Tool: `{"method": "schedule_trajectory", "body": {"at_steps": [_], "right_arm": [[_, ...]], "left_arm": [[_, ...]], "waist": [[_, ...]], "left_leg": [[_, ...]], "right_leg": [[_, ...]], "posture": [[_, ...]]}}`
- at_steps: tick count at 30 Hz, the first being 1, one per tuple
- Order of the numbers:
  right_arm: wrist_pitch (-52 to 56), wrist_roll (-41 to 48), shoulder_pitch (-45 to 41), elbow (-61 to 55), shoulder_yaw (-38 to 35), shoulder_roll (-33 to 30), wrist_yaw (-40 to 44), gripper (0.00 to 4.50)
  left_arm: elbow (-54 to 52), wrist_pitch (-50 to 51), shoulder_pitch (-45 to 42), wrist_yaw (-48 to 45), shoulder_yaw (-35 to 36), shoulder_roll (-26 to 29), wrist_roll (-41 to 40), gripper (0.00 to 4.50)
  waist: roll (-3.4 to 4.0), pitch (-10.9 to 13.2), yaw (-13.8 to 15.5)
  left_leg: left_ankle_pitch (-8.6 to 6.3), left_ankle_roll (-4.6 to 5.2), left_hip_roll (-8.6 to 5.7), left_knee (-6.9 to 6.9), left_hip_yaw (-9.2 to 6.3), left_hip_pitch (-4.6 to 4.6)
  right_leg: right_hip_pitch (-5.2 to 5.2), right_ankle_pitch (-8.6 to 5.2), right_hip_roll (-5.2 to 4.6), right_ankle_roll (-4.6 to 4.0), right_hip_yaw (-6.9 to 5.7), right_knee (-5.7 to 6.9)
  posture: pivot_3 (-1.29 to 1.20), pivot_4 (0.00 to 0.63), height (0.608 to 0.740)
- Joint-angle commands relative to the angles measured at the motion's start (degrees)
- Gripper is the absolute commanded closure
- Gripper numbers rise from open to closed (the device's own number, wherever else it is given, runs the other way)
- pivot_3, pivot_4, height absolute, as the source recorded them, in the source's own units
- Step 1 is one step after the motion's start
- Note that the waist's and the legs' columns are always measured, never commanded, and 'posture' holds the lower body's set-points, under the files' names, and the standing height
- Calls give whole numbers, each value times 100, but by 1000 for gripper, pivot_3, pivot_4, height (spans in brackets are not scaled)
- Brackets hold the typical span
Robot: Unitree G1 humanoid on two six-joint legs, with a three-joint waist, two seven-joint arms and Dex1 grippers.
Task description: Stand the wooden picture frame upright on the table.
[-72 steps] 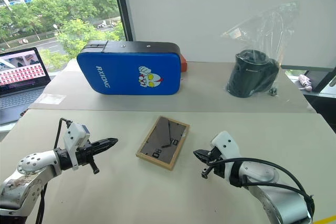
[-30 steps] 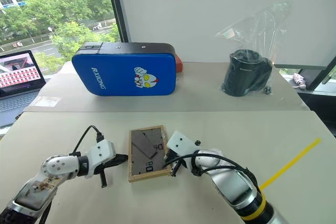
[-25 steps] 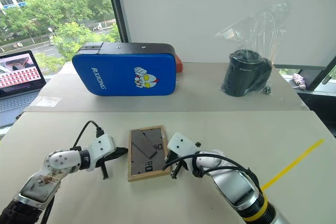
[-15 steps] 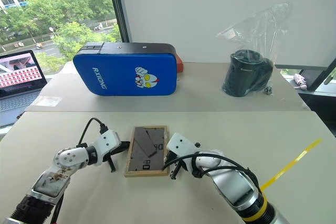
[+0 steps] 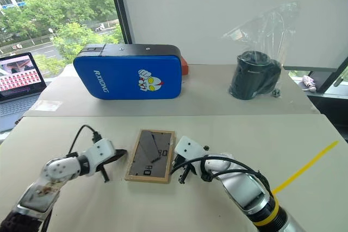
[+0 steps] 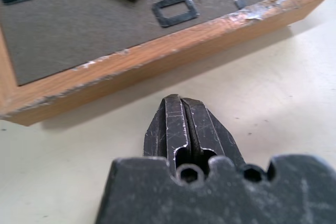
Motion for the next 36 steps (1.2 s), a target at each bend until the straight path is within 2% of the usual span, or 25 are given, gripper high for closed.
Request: {"method": "schedule_trajectory", "body": {"at_steps": [1,3,4,6,8,9,11,12,16,20,25,29,32,36], "right_arm": [[-62,-36,39,264,-209,-27,-63,4500],[-70,101,63,224,-285,64,2,4500],[-20,228,81,192,-346,133,61,4500],[83,436,96,155,-446,254,152,4500],[221,598,86,143,-494,327,233,4500],[324,665,75,148,-497,343,277,4500],[453,727,44,169,-471,334,300,4500],[507,737,28,174,-439,310,311,4500],[655,744,-28,150,-316,258,302,4500],[804,786,-98,91,-226,404,199,4500],[902,762,-203,157,-207,617,38,4500],[970,737,-188,126,-215,584,-27,4500],[989,752,-150,118,-297,575,-69,4500],[1029,692,-178,226,-498,584,-268,4500]], "left_arm": [[52,-1042,326,148,448,131,79,3744],[468,-2595,434,367,294,428,764,3023],[808,-3822,398,760,160,618,1376,2683],[1457,-5480,194,1354,-5,747,2059,1974],[2062,-6548,-87,1876,-136,765,2618,1347],[2391,-7066,-276,2217,-203,770,3050,860],[2895,-7858,-626,2789,-296,754,3774,166],[3143,-8093,-787,3061,-358,726,4083,70],[3840,-8484,-1420,4310,-880,633,5643,70],[4261,-8474,-2005,5378,-1647,432,6684,70],[4435,-8481,-2548,6100,-2306,75,7047,70],[4466,-8532,-2687,6412,-2548,124,7062,70],[4559,-8559,-2692,6536,-2738,255,7054,751],[4481,-8506,-2609,6710,-2881,395,7011,2112]], "waist": [[-1,1,15],[-3,1,25],[-4,2,36],[-5,3,67],[-5,3,91],[-5,3,98],[-4,2,117],[-3,2,130],[3,-2,155],[51,-45,204],[112,-104,278],[110,-111,294],[109,-112,284],[108,-112,264]], "left_leg": [[0,0,0,2,0,-1],[0,-1,0,2,0,-2],[0,-1,0,2,0,-1],[1,-1,0,1,0,-3],[0,-1,0,-1,1,-5],[0,-1,-1,-3,1,-7],[0,-1,0,-6,1,-9],[0,-1,-1,-8,1,-7],[0,-1,-3,-8,1,-5],[1,-2,-6,-6,1,1],[1,-3,-10,-1,2,10],[2,-5,-10,-1,2,8],[2,-5,-10,-4,2,4],[2,-4,-10,-9,2,-2]], "right_leg": [[0,0,-1,0,0,0],[0,1,0,1,-1,-1],[-1,1,0,0,-1,-2],[-3,3,-1,-3,-1,-7],[-2,7,-2,-6,-1,-15],[-2,11,-2,-13,-1,-15],[-5,24,-1,-33,-2,-14],[-4,29,-2,-41,-2,-15],[0,28,-3,-37,-3,-16],[10,4,-7,13,-4,-16],[24,3,-10,23,-3,-15],[22,2,-10,25,-3,-16],[13,2,-9,25,-2,-14],[4,2,-9,24,-2,-15]], "posture": [[0,150,740],[0,150,740],[0,150,740],[0,150,740],[0,150,740],[0,150,740],[0,150,740],[0,150,740],[0,150,740],[0,150,740],[0,150,740],[0,150,740],[0,150,740],[0,150,740]]}}
